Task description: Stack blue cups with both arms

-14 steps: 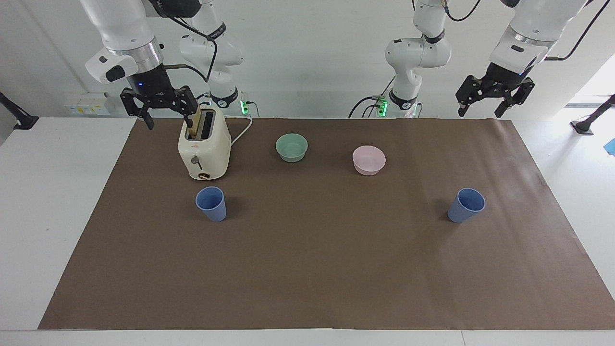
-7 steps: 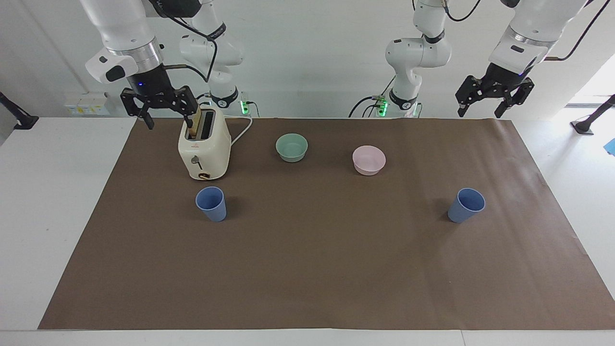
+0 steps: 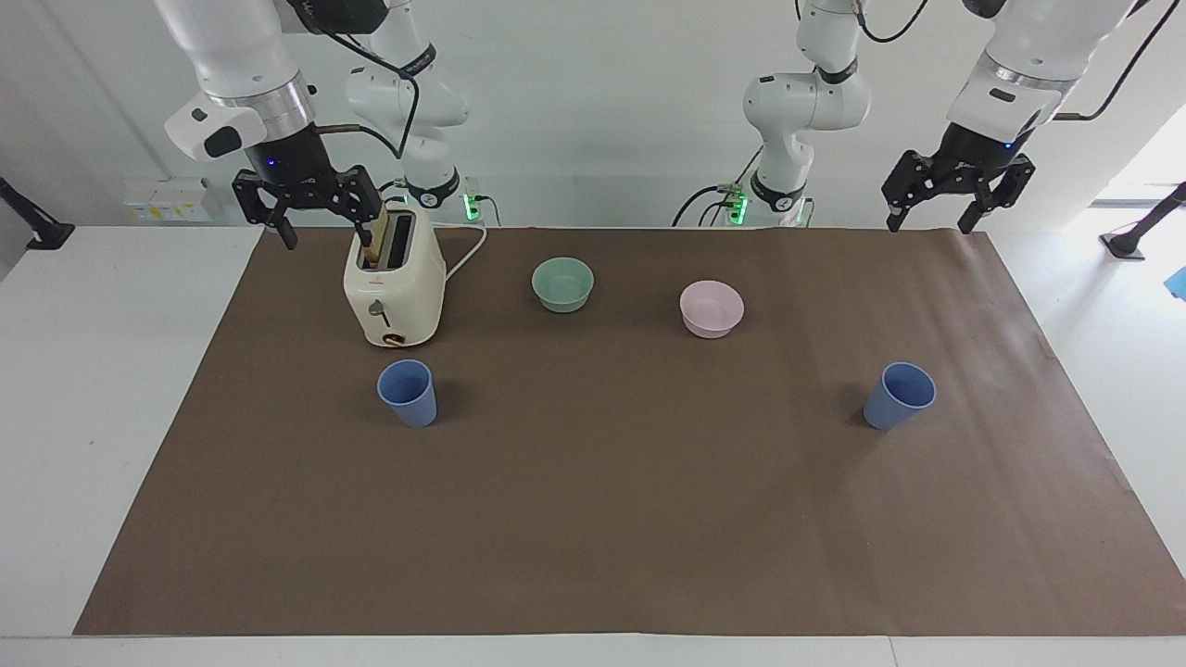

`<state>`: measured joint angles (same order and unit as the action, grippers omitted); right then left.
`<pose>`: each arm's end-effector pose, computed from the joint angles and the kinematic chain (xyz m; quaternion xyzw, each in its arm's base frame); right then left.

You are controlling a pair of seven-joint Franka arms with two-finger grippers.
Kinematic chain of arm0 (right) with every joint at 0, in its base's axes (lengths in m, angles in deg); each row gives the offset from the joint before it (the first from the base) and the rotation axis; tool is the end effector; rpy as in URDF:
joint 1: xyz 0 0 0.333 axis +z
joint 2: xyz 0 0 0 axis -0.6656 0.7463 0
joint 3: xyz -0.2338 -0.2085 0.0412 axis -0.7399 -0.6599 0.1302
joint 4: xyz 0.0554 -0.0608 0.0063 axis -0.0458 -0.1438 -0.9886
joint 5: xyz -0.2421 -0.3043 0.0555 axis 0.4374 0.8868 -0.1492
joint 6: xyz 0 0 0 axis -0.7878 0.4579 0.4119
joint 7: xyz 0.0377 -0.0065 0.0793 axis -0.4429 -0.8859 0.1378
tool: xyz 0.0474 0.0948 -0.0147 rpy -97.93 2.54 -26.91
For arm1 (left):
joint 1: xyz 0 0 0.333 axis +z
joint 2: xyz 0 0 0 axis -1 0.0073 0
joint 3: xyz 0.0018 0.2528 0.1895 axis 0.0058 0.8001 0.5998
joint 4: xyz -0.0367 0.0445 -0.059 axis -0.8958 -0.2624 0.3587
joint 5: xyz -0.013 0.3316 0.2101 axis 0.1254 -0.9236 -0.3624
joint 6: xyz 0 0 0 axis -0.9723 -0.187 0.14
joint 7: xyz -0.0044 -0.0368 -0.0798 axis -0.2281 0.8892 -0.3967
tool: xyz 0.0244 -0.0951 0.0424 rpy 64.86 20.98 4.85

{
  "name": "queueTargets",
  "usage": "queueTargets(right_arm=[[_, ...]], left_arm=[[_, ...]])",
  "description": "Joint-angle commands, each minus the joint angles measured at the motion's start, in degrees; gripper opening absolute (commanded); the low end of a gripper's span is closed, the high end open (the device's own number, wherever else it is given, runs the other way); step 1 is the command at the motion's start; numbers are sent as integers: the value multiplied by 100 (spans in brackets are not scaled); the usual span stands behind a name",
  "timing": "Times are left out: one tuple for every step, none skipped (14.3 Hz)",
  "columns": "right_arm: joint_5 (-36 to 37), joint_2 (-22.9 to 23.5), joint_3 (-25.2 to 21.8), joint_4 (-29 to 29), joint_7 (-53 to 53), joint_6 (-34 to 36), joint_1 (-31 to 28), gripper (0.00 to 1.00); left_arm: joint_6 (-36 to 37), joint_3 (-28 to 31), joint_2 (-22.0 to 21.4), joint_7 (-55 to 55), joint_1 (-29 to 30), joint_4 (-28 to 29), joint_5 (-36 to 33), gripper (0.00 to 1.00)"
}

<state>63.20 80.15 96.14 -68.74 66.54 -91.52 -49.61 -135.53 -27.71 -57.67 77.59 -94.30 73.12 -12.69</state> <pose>0.5455 0.0294 0.6457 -0.9993 -0.0106 -0.0348 0.0052 0.5276 -0.0563 0.6659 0.9985 -0.0354 0.0403 0.0133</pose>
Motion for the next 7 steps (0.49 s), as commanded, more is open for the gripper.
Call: queueTargets(right_arm=[[-104, -97, 44, -128, 39, -39, -82, 100], [-104, -97, 44, -128, 48, -39, -82, 100], [-104, -97, 44, -128, 48, -47, -82, 100], [-104, -97, 44, -128, 48, -48, -82, 100], [-104, -106, 44, -128, 48, -48, -82, 100], [-104, -98, 44, -128, 48, -48, -82, 100], [-104, -97, 44, -128, 48, -48, -82, 100]], left_arm=[[-420, 11, -23, -11, 268, 298, 81, 100], [-604, 11, 13, -11, 322, 403, 90, 100], [-815, 11, 82, -11, 435, 508, 90, 100], [-1008, 11, 179, -20, 541, 596, 90, 100], [-1202, 11, 258, -20, 611, 684, 90, 100], [-1386, 11, 372, -29, 743, 772, 90, 100], [-1632, 11, 469, -81, 892, 895, 90, 100]])
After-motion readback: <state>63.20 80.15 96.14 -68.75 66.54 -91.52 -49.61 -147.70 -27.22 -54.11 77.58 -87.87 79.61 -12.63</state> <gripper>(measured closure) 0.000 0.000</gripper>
